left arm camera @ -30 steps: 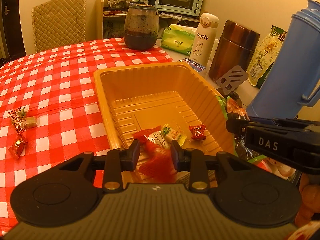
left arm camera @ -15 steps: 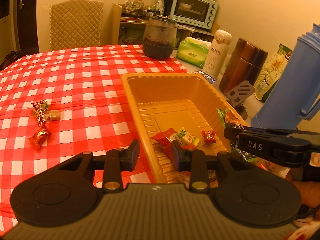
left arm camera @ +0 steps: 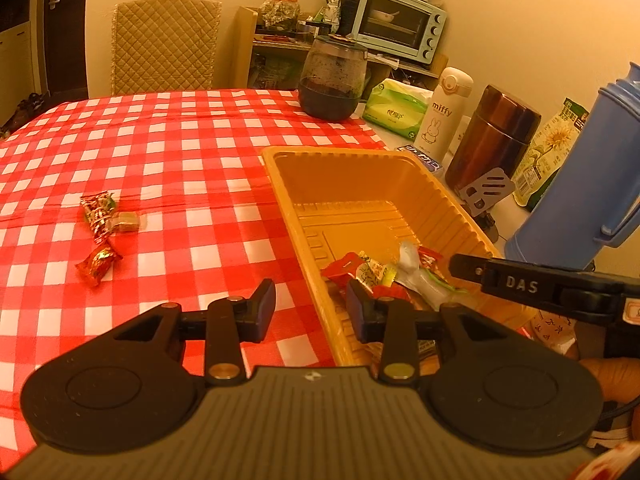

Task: Organize snacks
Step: 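Open both grippers to drop the red packet and snack bar into the tray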

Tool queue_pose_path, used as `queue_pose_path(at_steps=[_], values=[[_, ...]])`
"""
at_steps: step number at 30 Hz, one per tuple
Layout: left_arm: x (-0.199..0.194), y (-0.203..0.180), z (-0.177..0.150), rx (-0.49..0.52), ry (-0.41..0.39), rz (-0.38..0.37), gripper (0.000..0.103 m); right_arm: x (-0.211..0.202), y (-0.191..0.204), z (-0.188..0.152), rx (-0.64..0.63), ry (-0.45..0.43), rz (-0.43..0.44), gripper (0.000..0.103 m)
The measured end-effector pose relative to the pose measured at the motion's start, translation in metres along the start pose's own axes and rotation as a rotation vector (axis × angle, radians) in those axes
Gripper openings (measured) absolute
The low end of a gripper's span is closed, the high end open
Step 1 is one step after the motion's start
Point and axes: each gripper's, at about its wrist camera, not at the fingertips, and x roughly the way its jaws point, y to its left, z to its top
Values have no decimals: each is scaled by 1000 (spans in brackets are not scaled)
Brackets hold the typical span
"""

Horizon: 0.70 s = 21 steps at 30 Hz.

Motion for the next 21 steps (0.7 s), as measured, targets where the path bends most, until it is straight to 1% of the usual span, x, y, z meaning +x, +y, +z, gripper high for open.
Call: queue_pose_path(at_steps=[8, 13, 15, 16, 19, 21], values=[[-28, 4, -5, -9, -16, 6, 39, -35, 7, -6, 26, -5, -23, 46], [-53, 6, -7, -13, -35, 9, 41, -61, 21, -10, 36, -14, -18, 50], [-63, 7, -8, -14, -43, 11, 44, -70, 27, -12, 36, -13, -16, 52], [-68, 8, -9, -12, -45, 14, 46, -75, 31, -14, 34, -12, -15, 52], [-80, 9, -12, -12, -46, 20, 47, -88, 40, -18, 30, -9, -11, 54], [-88, 10, -14, -11, -47, 26, 50, -97, 47, -22, 26, -10, -8, 55]])
